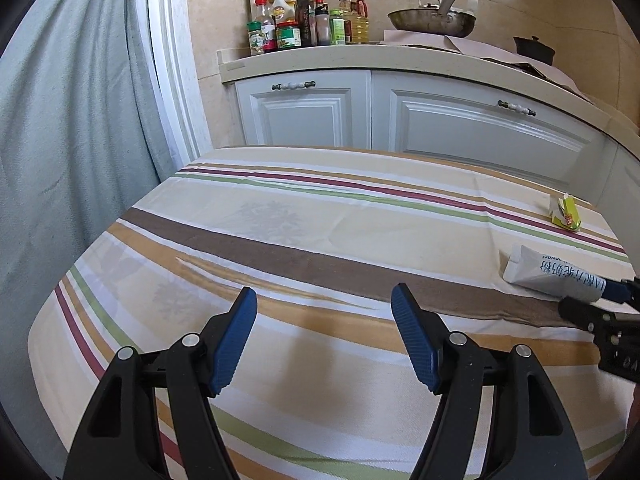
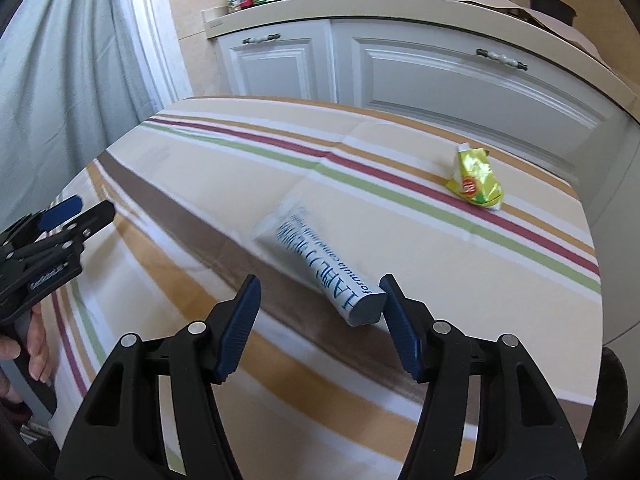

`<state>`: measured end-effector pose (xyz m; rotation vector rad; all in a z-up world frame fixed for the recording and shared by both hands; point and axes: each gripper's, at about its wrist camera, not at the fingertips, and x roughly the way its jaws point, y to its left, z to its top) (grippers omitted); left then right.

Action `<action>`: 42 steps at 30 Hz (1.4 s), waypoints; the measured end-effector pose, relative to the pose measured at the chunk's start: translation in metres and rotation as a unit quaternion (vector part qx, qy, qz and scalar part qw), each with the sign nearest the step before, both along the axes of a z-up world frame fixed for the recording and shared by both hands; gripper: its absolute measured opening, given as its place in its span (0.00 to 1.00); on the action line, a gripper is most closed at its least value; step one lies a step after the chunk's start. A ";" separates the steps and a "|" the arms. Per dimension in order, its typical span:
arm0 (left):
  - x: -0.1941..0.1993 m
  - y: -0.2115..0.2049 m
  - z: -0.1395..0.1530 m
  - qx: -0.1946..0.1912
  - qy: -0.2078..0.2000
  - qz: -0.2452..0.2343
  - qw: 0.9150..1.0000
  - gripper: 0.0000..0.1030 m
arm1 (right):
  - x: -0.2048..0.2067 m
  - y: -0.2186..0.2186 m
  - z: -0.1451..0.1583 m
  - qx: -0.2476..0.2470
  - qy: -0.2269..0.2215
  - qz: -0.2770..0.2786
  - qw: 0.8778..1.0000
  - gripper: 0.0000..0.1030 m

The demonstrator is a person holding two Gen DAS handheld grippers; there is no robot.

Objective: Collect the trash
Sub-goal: 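Close the right tool on the white wrapper and lift it, then carry the wrapper toward the bin while the left tool approaches the snack packet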

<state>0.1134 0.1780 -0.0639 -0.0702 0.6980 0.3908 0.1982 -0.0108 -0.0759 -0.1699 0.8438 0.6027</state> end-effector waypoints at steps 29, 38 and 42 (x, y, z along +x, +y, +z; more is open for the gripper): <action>0.014 -0.035 -0.001 -0.011 0.002 -0.046 0.999 0.66 | -0.007 -0.033 0.019 -0.003 -0.071 -0.070 0.995 0.09; 0.035 -0.078 0.005 -0.016 -0.005 -0.096 0.995 0.67 | 0.010 -0.096 0.024 0.001 -0.079 -0.149 0.986 0.09; 0.048 -0.099 0.008 -0.017 -0.008 -0.117 0.993 0.66 | 0.016 -0.125 0.028 0.002 -0.087 -0.181 0.980 0.09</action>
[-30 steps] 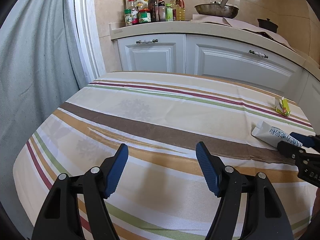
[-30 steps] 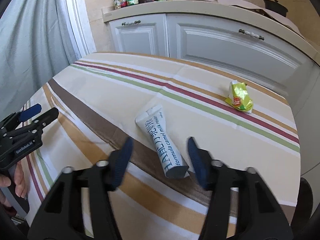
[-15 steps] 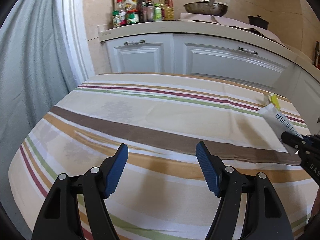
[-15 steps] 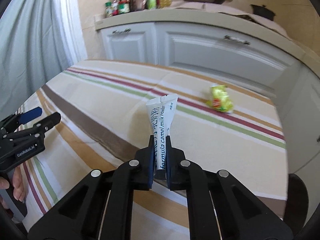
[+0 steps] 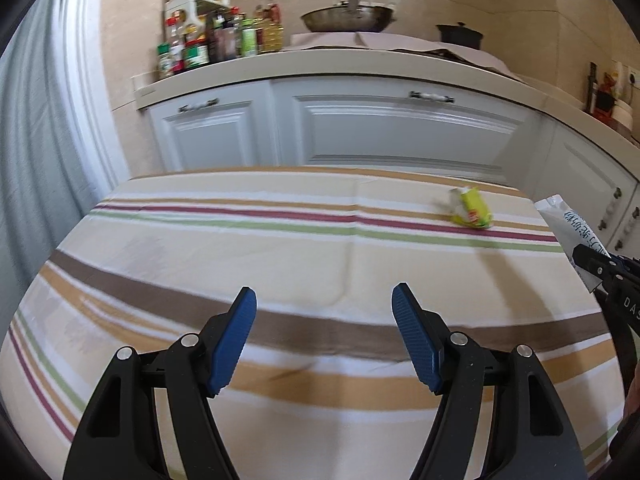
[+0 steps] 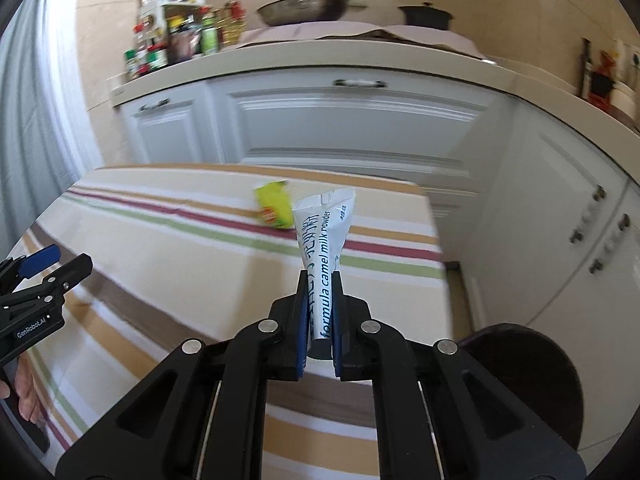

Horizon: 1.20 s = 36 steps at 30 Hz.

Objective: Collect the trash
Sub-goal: 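Carry the wrapper toward the bin while the left tool approaches the snack packet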

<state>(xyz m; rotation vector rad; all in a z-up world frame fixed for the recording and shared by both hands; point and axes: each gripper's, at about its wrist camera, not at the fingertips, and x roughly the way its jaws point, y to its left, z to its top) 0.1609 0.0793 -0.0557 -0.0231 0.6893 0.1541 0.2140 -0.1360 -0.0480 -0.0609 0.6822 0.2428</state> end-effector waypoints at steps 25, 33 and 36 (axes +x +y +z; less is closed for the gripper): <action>0.075 -0.098 -0.007 0.014 0.018 -0.077 0.997 0.67 | 0.037 -0.134 -0.019 0.010 -0.004 -0.112 0.994 0.09; 0.098 -0.108 -0.015 0.017 0.029 -0.083 0.996 0.68 | 0.051 -0.148 -0.032 0.012 0.002 -0.121 0.993 0.09; 0.107 -0.110 -0.017 0.016 0.033 -0.083 0.996 0.68 | 0.056 -0.152 -0.036 0.012 0.003 -0.124 0.992 0.09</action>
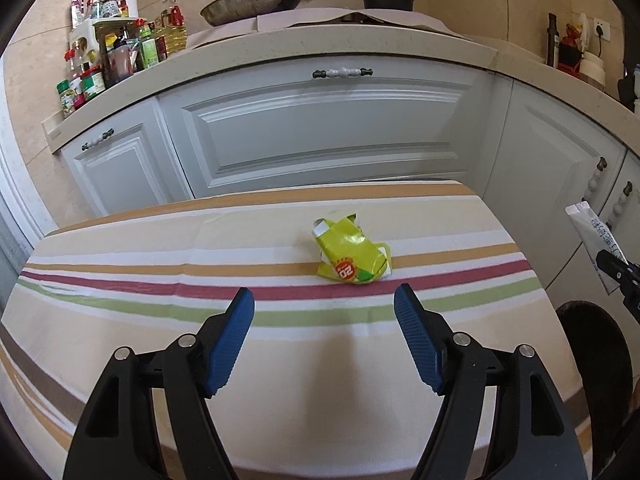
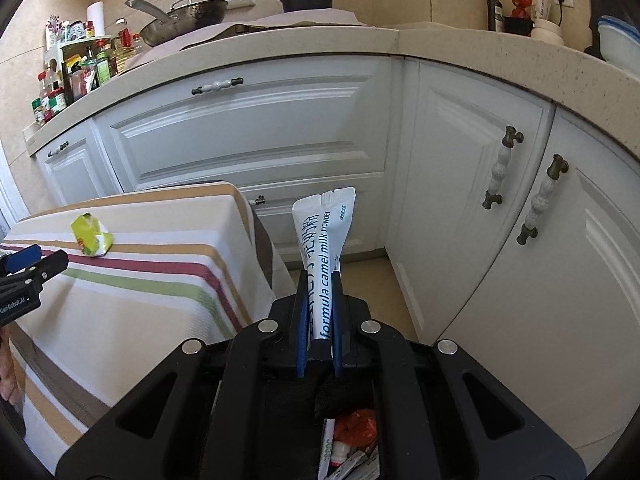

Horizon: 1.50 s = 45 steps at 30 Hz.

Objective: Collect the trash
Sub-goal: 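Carry the wrapper toward the bin while the left tool approaches the snack packet, then close the left tool on the yellow-green snack packet, then carry the snack packet over the bin while the right tool holds the wrapper above it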

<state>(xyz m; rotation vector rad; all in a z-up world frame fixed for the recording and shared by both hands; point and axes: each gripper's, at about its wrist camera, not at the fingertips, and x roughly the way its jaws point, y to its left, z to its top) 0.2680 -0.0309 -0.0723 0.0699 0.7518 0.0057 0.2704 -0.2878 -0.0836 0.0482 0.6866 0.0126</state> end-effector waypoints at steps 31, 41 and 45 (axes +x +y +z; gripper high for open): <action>0.055 -0.006 -0.008 -0.012 0.028 -0.028 0.999 0.28 | 0.008 -0.007 -0.014 0.015 0.007 -0.005 1.000 0.09; 0.043 -0.010 0.002 0.009 -0.011 -0.045 0.999 0.13 | -0.005 0.002 -0.006 0.019 0.002 -0.003 1.000 0.09; 0.036 -0.009 0.006 0.001 -0.014 -0.048 0.999 0.10 | -0.011 0.003 -0.002 0.020 0.000 -0.002 1.000 0.09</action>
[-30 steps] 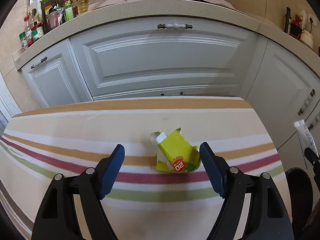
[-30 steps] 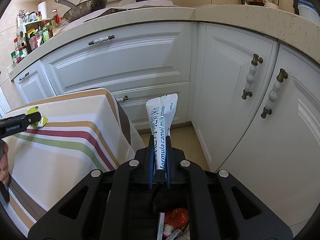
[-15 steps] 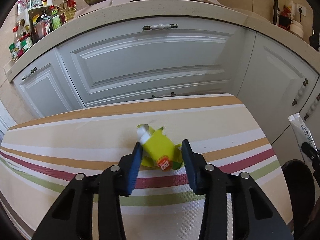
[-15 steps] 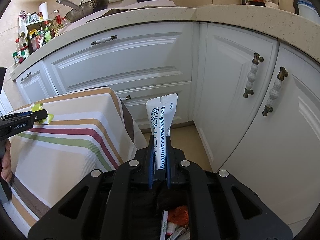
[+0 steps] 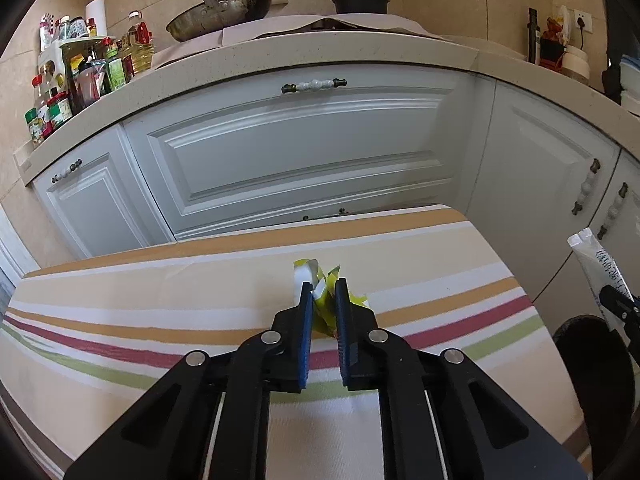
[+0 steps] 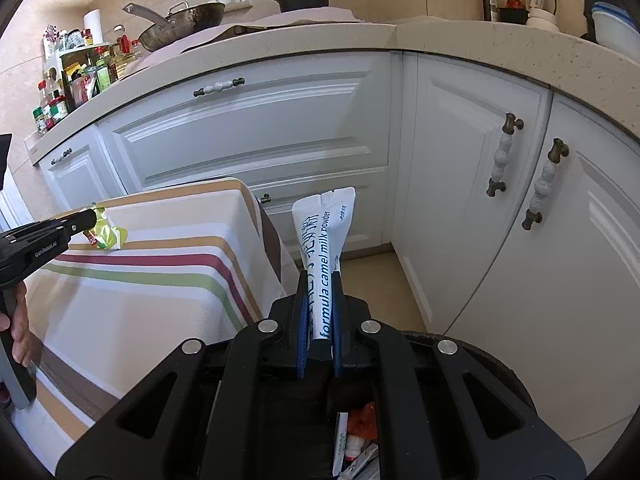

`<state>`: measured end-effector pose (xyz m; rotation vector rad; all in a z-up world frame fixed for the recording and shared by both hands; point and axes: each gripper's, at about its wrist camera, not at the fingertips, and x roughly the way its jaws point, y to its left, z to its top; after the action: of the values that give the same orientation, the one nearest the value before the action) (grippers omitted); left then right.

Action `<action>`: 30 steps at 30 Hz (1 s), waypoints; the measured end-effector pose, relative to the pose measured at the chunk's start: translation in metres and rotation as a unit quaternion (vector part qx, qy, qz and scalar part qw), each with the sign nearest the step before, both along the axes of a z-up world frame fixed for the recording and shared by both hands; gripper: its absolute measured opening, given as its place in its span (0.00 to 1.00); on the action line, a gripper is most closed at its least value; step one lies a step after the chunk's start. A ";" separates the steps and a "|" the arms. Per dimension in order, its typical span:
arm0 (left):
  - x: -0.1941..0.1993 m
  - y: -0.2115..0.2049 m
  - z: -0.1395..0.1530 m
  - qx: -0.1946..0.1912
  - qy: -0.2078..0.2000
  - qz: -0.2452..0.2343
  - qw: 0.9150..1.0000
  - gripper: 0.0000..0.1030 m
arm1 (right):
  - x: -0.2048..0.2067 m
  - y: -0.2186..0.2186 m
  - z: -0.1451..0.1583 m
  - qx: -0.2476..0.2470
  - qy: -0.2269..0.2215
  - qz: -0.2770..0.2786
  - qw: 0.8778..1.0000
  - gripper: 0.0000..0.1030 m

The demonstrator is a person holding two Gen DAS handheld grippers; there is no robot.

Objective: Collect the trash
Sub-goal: 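Carry the snack packet over the bin while the right tool holds the wrapper above it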

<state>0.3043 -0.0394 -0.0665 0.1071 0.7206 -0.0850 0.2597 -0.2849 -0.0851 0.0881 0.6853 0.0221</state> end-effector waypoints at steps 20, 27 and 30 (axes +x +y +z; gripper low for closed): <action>-0.078 0.014 0.015 -0.025 -0.003 0.015 1.000 0.06 | -0.067 0.020 0.025 0.007 -0.014 0.009 1.000 0.09; -0.114 0.017 0.026 -0.034 -0.017 0.022 0.999 0.07 | -0.103 0.021 0.037 0.006 -0.022 0.006 1.000 0.09; -0.131 0.017 0.033 -0.040 -0.023 0.021 0.999 0.07 | -0.118 0.022 0.042 0.004 -0.025 0.006 1.000 0.09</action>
<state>0.1735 -0.0227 -0.0339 0.0175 0.6732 -0.0707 0.1417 -0.2634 -0.0435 0.0918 0.6367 0.0379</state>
